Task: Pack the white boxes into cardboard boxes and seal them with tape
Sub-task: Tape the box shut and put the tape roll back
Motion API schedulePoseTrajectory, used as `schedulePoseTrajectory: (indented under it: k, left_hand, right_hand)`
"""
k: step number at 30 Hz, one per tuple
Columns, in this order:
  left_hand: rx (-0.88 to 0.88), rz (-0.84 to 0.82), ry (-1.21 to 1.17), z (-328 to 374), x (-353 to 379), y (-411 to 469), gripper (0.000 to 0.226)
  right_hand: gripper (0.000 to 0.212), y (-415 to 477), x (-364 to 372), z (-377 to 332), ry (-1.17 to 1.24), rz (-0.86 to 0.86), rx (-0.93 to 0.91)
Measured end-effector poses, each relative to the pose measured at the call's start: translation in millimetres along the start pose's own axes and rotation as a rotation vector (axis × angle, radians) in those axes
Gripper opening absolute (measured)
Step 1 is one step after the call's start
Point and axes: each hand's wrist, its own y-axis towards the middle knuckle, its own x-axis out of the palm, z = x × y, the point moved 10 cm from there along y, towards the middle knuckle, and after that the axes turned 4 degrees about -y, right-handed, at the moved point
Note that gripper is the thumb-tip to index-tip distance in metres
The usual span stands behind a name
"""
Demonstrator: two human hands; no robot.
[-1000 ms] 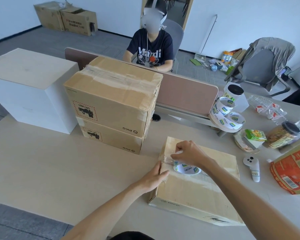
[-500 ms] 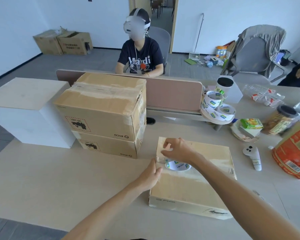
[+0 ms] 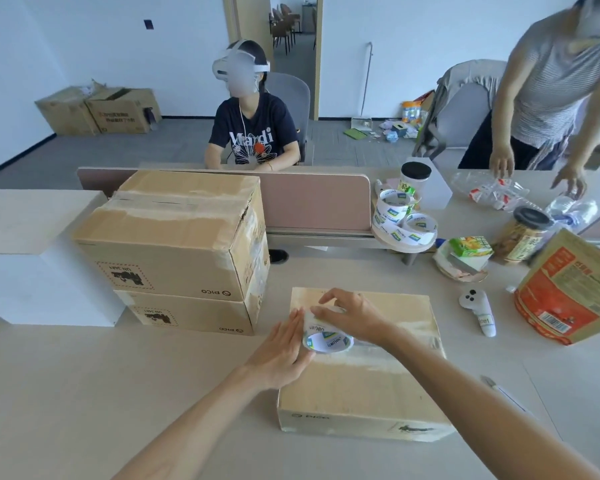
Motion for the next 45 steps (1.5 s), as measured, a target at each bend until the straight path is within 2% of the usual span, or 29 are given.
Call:
schedulePoseTrajectory:
  k: [3,7,12,16,21,25,28,32,34,39,42,45]
  left_hand:
    - [0.023,0.016,-0.016,0,3,0,0.069]
    - [0.047,0.045,-0.010,-7,6,8,0.068]
    - [0.044,0.086,0.122,-6,8,8,0.073]
    - [0.054,0.136,0.095,-1,5,8,0.080]
    - [-0.018,0.132,-0.024,0,0,1,0.093]
    - [-0.023,0.153,-0.006,12,-6,-2,0.086]
    - [-0.038,0.217,0.024,17,-14,-5,0.081]
    - [-0.037,0.219,0.111,24,-11,-4,0.078]
    - [-0.098,0.217,0.108,26,-16,-6,0.075]
    - [-0.117,0.206,0.148,21,-12,-7,0.106]
    - [-0.126,0.210,0.142,16,-14,-9,0.103]
    - [-0.125,0.181,0.160,21,-10,-7,0.104]
  right_hand:
    - [0.029,-4,5,15,0.157,0.042,0.048]
    - [0.042,-10,2,25,0.253,0.138,0.074]
    - [0.039,-18,-1,31,0.295,0.190,0.128]
    - [0.017,-18,3,31,0.318,0.148,0.146]
    - [0.025,-13,5,19,0.330,0.028,0.102]
    - [0.021,-3,3,10,0.295,-0.088,-0.011]
    - [0.022,4,8,9,0.270,-0.115,-0.084]
    - [0.040,5,12,2,0.213,-0.146,-0.147]
    - [0.047,4,7,-4,0.150,-0.154,-0.161]
    - [0.040,-3,-22,-13,-0.065,-0.164,-0.216]
    - [0.043,-14,-41,17,-0.209,-0.158,-0.222]
    - [0.040,-26,-61,47,-0.147,-0.054,-0.162]
